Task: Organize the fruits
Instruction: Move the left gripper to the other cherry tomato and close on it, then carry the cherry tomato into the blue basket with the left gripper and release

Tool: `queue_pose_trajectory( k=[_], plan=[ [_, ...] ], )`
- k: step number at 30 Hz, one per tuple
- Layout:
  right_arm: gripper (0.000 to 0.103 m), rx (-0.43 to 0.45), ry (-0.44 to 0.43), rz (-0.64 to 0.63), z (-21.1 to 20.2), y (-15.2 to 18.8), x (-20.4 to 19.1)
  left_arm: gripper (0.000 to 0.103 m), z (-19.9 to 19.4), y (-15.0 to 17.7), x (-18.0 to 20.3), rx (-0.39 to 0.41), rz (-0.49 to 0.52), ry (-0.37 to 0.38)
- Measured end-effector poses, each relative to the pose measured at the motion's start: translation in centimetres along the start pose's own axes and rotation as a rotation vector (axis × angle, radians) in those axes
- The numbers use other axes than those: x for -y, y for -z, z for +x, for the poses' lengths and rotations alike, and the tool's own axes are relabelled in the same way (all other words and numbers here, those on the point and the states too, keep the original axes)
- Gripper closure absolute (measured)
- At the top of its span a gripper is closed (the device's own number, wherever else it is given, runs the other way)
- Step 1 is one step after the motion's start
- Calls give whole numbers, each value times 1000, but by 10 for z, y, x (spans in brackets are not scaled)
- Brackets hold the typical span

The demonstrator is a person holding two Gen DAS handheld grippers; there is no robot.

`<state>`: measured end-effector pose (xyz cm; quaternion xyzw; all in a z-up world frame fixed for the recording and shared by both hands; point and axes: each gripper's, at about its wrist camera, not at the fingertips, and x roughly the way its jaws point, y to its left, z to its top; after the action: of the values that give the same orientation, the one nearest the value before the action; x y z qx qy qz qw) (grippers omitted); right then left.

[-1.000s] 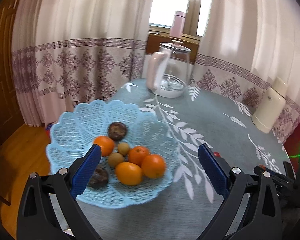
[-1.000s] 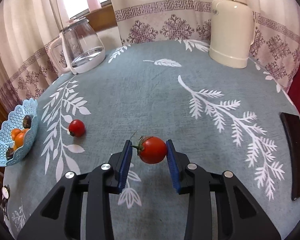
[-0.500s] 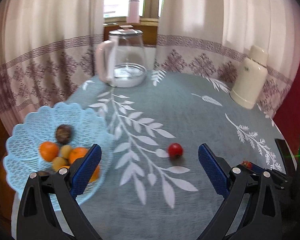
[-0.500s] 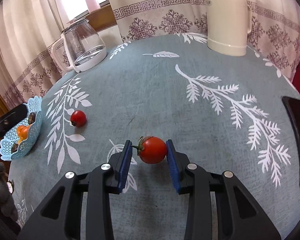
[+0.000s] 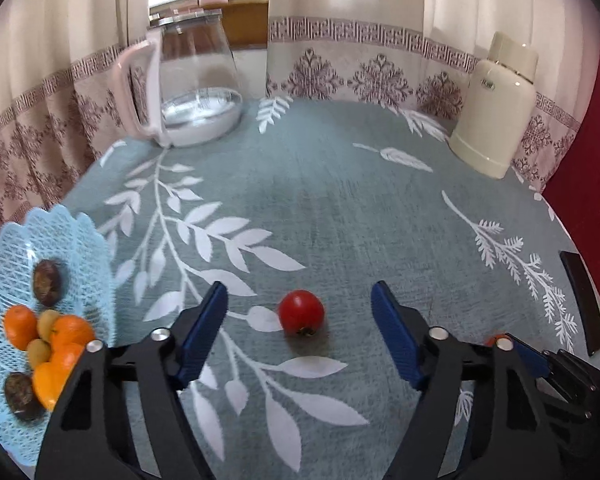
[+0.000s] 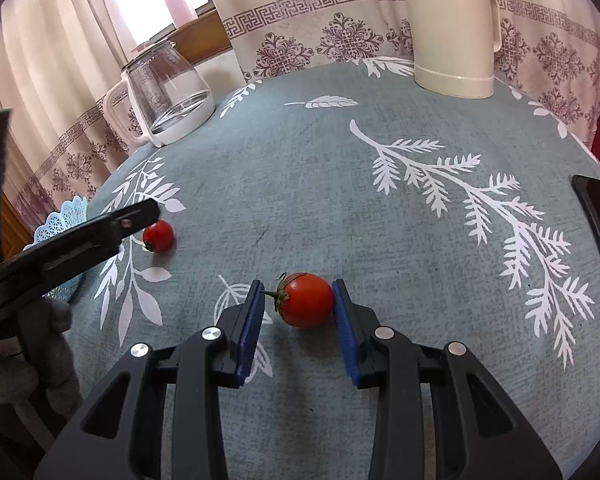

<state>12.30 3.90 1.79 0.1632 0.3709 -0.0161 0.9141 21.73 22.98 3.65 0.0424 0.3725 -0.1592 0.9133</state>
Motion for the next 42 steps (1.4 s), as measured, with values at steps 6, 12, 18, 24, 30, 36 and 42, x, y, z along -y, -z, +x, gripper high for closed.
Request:
queue_pose_trajectory(
  k=[6,12,18,24,30,36,42],
  plan=[
    [68,-4,-9,5,1,1,1,52,21,2,-4,-58,-29,28],
    [68,-6,-10,3,1,1,1,73,31,6,-7,-81,-54,46],
    [68,-5,-10,3,1,1,1,74,30,6,-8,-72,-59,57],
    [68,-5,-10,3,1,1,1,74,15,4,-8,-38,-59,52],
    [68,-5,-11,3,1,1,1,74,-9,0,-14,12,-66,26],
    [68,-4,-11,2,1,1,0,74,-31,-3,-25,61,-80,-9],
    [68,-2,-11,2,1,1,0,74,-48,-4,-47,89,-119,-52]
  ],
)
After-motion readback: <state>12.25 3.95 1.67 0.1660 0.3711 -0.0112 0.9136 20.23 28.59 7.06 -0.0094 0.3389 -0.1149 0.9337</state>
